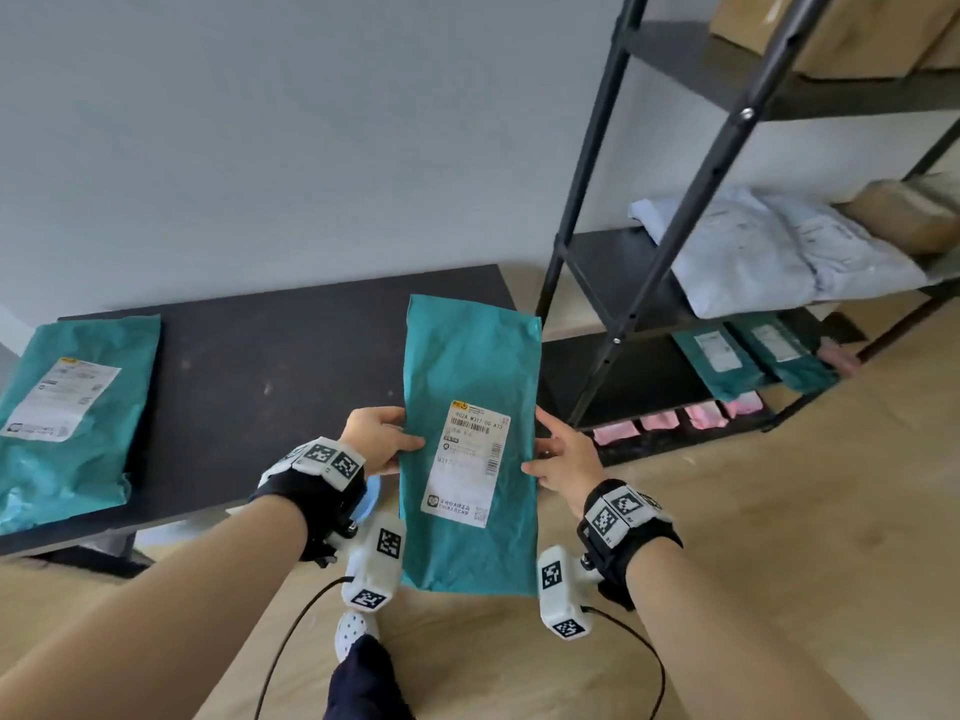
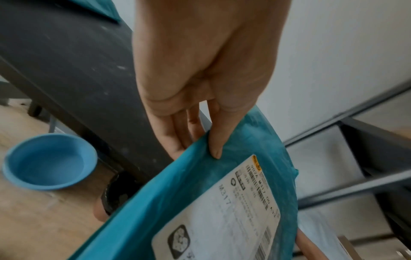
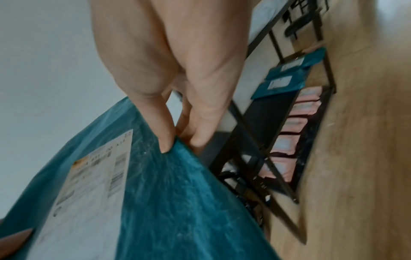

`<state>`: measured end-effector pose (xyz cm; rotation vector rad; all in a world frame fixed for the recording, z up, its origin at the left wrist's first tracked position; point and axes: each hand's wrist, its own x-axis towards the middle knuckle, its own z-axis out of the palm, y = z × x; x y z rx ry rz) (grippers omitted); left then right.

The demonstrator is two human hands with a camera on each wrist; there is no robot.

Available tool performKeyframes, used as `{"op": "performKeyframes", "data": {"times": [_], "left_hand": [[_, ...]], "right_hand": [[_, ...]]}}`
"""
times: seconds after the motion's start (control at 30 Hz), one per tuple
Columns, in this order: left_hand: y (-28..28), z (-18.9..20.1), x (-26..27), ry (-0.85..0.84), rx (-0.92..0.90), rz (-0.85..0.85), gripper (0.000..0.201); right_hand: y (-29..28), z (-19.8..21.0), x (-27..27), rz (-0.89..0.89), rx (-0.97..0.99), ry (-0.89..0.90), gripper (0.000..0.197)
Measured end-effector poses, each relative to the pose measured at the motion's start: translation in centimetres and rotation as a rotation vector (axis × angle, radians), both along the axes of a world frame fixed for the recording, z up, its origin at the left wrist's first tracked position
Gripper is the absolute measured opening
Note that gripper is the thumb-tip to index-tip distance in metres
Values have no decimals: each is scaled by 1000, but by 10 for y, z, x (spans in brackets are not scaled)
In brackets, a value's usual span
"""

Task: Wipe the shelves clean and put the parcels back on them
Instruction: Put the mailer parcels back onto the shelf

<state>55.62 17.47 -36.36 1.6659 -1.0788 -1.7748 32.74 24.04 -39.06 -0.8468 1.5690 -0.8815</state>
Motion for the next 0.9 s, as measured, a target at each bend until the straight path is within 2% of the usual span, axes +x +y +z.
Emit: {"op": "performKeyframes", "data": {"times": [0.2,0.27,0.37,0.47,0.67,0.9], "left_hand": [[73,16,-109,-43,-57,-235,40],[89,19,-140,-47,-73,-298,41],[103,17,-181,-67,-72,-353,43],[109,10,-220,-101,-77,-398,45],[101,-21,-308,-117,-28,-430,48],[59,-56,-428,-157,-11,-435,54]], "right_hand": [[100,10,-105,-112,-48,17,77],[121,9,-134,-146,-38,25,72],[144,5,-172,-218,-22,23,78],[162,-2,-207,-286,-11,23,74],[168,-22,-287,-320,39,56,74],[129,-39,-396,-307,97,79,85]]}}
